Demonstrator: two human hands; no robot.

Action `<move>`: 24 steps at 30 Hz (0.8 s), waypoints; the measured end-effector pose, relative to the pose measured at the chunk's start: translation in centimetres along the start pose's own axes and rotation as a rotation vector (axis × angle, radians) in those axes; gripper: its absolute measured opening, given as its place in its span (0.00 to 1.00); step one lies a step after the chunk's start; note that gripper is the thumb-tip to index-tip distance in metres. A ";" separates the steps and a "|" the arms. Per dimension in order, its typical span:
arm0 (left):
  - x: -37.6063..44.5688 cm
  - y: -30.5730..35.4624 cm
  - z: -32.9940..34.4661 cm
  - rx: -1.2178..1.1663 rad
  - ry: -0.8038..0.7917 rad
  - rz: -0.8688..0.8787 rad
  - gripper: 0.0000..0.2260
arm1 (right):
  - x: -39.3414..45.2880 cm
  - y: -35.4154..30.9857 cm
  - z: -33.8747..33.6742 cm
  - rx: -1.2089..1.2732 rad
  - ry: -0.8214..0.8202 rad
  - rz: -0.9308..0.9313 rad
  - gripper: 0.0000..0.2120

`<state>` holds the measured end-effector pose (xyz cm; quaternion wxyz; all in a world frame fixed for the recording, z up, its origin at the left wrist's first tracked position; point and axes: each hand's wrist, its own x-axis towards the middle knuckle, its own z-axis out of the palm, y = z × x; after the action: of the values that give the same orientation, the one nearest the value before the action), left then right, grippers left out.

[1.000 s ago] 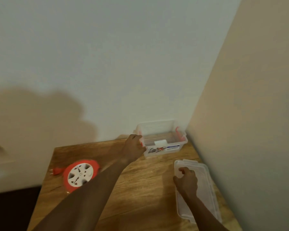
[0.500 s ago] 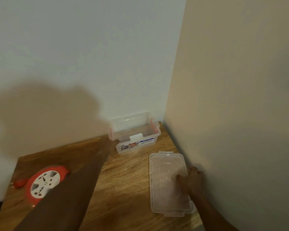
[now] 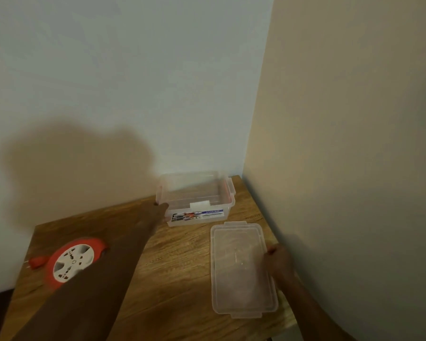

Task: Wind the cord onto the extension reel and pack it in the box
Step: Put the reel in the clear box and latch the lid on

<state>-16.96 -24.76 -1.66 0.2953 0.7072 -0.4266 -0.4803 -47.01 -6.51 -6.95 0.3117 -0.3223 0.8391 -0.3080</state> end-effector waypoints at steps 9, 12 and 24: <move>-2.2 -3.3 -7.8 0.162 0.214 0.106 0.14 | -5.2 -3.9 4.5 0.042 -0.296 -0.284 0.10; -3.3 -4.3 -9.9 0.218 0.227 0.124 0.14 | -6.6 -6.8 6.6 -0.039 -0.419 -0.478 0.09; -4.9 -7.7 -13.3 0.018 0.144 0.079 0.14 | -10.7 -14.7 15.2 -0.492 -0.422 -1.010 0.11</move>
<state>-2.96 -16.73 -1.06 0.3374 0.7254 -0.4360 -0.4122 -24.54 -12.37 -2.26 0.2028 -0.7981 0.5487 -0.1442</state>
